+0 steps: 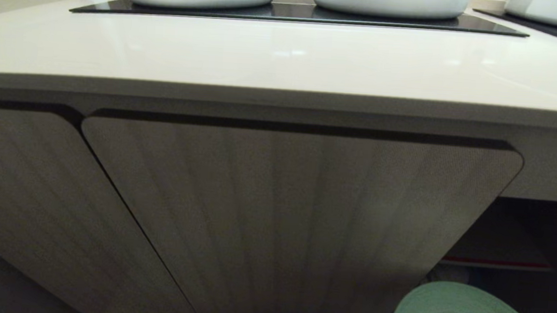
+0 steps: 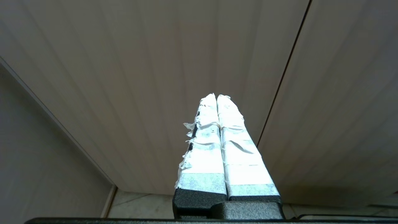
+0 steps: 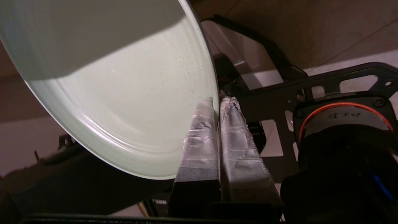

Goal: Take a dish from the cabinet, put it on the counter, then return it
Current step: Put it back into the cabinet

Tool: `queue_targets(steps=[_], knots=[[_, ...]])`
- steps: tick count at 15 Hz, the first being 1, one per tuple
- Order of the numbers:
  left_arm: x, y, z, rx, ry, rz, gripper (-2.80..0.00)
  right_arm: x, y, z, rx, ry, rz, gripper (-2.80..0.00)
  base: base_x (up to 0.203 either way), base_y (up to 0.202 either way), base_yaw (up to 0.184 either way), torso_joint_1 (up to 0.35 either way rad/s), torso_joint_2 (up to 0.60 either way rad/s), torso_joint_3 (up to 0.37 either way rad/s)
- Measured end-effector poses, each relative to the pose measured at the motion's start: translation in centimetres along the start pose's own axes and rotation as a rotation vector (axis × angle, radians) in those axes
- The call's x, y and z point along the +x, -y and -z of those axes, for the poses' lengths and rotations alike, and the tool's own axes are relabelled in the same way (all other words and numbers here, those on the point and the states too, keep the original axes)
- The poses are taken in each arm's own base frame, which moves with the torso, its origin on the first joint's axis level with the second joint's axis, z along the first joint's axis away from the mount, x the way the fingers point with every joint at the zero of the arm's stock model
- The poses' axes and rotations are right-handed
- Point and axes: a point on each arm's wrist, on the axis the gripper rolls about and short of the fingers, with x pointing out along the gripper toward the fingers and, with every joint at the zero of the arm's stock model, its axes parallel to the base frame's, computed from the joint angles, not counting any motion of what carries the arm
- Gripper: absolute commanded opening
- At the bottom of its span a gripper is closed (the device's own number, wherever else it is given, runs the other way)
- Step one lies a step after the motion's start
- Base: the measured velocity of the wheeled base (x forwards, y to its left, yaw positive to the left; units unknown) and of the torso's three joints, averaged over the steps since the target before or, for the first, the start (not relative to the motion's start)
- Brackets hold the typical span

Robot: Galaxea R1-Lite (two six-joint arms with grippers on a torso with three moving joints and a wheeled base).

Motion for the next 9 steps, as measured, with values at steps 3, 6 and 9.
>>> queue_targets(steps=[3,6,9], knots=[[0.00,0.00,0.01,0.000,-0.001,0.000,-2.80,-0.32,0.09,0.16,-0.015,-0.006,-0.019,-2.80,0.000,0.000,0.000,-0.087,0.33,0.243],[0.00,0.00,0.00,0.000,0.000,0.000,-2.80,-0.50,0.29,0.33,-0.024,-0.011,-0.021,-2.80,0.000,0.000,0.000,-0.019,0.08,0.057],[0.00,0.00,0.00,0.000,0.000,0.001,-2.80,-0.59,0.40,0.42,-0.027,-0.014,-0.022,-2.80,0.000,0.000,0.000,0.000,0.00,0.000]])
